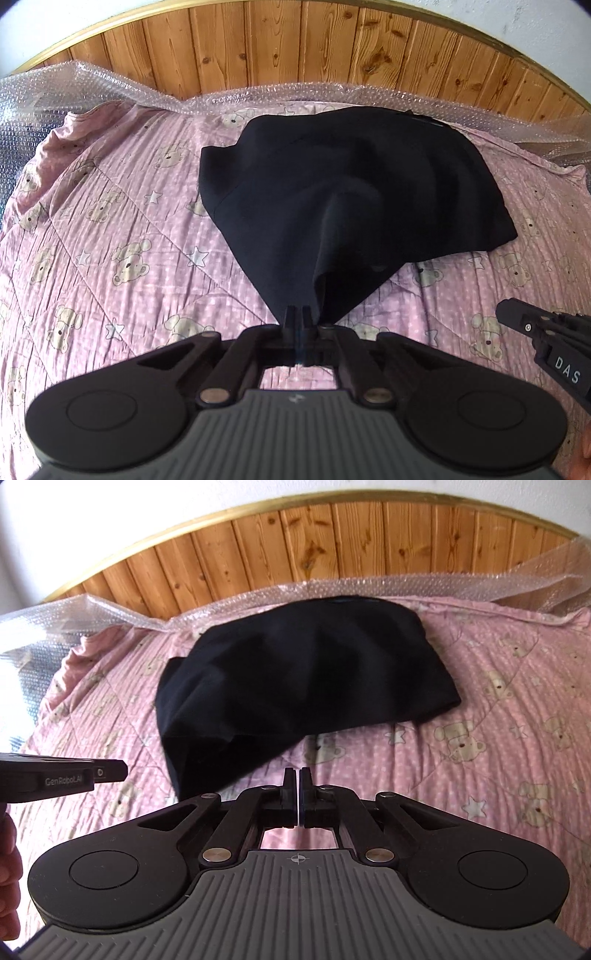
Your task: Fold clothes
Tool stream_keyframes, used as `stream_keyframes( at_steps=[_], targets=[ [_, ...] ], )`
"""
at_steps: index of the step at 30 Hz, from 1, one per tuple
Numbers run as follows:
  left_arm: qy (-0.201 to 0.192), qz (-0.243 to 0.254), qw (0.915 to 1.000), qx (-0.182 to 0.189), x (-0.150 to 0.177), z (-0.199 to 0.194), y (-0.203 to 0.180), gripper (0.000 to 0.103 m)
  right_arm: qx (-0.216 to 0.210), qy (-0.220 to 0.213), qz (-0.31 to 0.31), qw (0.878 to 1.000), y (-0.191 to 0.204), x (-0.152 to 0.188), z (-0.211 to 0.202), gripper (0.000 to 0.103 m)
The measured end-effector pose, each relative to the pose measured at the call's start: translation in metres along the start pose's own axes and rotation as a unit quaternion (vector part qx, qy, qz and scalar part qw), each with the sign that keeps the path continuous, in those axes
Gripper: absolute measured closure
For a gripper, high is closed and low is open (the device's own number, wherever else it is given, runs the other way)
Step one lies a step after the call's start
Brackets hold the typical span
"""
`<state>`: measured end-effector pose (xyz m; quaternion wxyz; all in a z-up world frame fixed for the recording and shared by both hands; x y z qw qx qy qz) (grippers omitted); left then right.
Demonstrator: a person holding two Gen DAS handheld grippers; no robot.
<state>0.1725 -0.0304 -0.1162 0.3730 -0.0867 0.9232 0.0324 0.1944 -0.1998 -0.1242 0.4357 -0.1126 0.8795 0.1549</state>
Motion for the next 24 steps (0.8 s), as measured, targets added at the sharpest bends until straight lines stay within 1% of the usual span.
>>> stream_keyframes(
  at_steps=[1, 2, 3, 4, 5, 6, 7, 8, 9, 10, 11, 14, 15, 16, 17, 18, 19, 20, 21, 22, 23, 24],
  targets=[
    [0.005, 0.002, 1.0000, -0.007, -0.002, 0.008, -0.003, 0.095, -0.003, 0.006, 0.002, 1.000, -0.007, -0.001, 0.010, 0.097],
    [0.007, 0.003, 0.9999, -0.013, -0.003, 0.013, -0.005, 0.085, -0.006, 0.011, 0.006, 1.000, -0.013, -0.002, 0.019, 0.088],
    [0.009, 0.004, 0.9998, -0.019, -0.004, 0.018, -0.006, 0.075, -0.008, 0.013, 0.012, 1.000, -0.020, -0.003, 0.027, 0.086],
    [0.012, 0.004, 0.9996, -0.026, -0.004, 0.023, -0.008, 0.051, -0.009, 0.015, 0.019, 1.000, -0.028, -0.004, 0.036, 0.075],
    [0.014, 0.005, 0.9994, -0.032, -0.004, 0.029, -0.009, 0.032, -0.010, 0.017, 0.024, 1.000, -0.035, -0.006, 0.046, 0.060],
    [0.016, 0.006, 0.9991, -0.038, -0.005, 0.034, -0.010, 0.028, -0.010, 0.018, 0.029, 0.999, -0.042, -0.008, 0.056, 0.052],
    [0.018, 0.007, 0.9988, -0.045, -0.005, 0.039, -0.012, 0.023, -0.007, 0.016, 0.032, 0.999, -0.051, -0.011, 0.065, 0.041],
    [0.020, 0.008, 0.9985, -0.051, -0.006, 0.044, -0.013, 0.018, -0.003, 0.011, 0.034, 0.999, -0.060, -0.014, 0.073, 0.032],
    [0.022, 0.009, 0.9981, -0.057, -0.006, 0.049, -0.014, 0.016, 0.001, 0.003, 0.034, 0.999, -0.069, -0.018, 0.081, 0.026],
    [0.024, 0.010, 0.9976, -0.064, -0.007, 0.054, -0.016, 0.015, 0.011, -0.006, 0.035, 0.999, -0.078, -0.021, 0.090, 0.013],
    [0.026, 0.016, 0.9972, -0.069, -0.005, 0.060, -0.017, 0.015, 0.025, -0.015, 0.035, 0.999, -0.087, -0.024, 0.099, 0.008],
    [0.033, 0.032, 0.9959, -0.078, 0.001, 0.078, -0.021, 0.015, 0.070, -0.025, 0.035, 0.997, -0.112, -0.030, 0.135, 0.008],
    [0.034, 0.035, 0.9957, -0.079, 0.002, 0.085, -0.022, 0.015, 0.079, -0.018, 0.037, 0.996, -0.120, -0.030, 0.150, 0.008],
    [0.035, 0.038, 0.9955, -0.080, 0.004, 0.092, -0.023, 0.015, 0.077, -0.010, 0.039, 0.996, -0.126, -0.029, 0.164, 0.008],
    [0.034, 0.040, 0.9956, -0.077, 0.006, 0.098, -0.024, 0.017, 0.072, -0.003, 0.040, 0.997, -0.129, -0.028, 0.176, 0.017],
    [0.028, 0.040, 0.9964, -0.070, 0.006, 0.101, -0.023, 0.025, 0.060, -0.004, 0.038, 0.997, -0.128, -0.030, 0.181, 0.026],
    [0.022, 0.039, 0.9971, -0.062, 0.006, 0.103, -0.021, 0.062, 0.040, -0.011, 0.035, 0.999, -0.125, -0.035, 0.182, 0.066],
    [0.004, 0.015, 0.9981, -0.060, -0.001, 0.096, -0.011, 0.098, 0.018, -0.024, 0.033, 0.999, -0.120, -0.043, 0.177, 0.094],
    [-0.016, -0.012, 0.9981, -0.058, -0.009, 0.089, -0.001, 0.097, -0.006, -0.042, 0.035, 0.998, -0.114, -0.053, 0.165, 0.095],
    [-0.035, -0.038, 0.9971, -0.057, -0.016, 0.081, 0.009, 0.098, -0.030, -0.061, 0.036, 0.997, -0.107, -0.063, 0.154, 0.099],
    [-0.068, -0.046, 0.9951, -0.055, -0.030, 0.063, 0.018, 0.098, -0.053, -0.079, 0.038, 0.995, -0.101, -0.073, 0.142, 0.102],
    [-0.102, -0.053, 0.9919, -0.054, -0.044, 0.045, 0.027, 0.098, -0.075, -0.105, 0.037, 0.991, -0.095, -0.085, 0.125, 0.102]
  ],
)
Point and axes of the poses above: each gripper's, at about its wrist camera, not at the fingertips, and z roughly the way its jaws point, y to its left, x to its underside, the point moved 2 cm from there along z, roughly the way its jaws point, and after that the axes turned 15 degrees about -y, right-handed, at the moved point
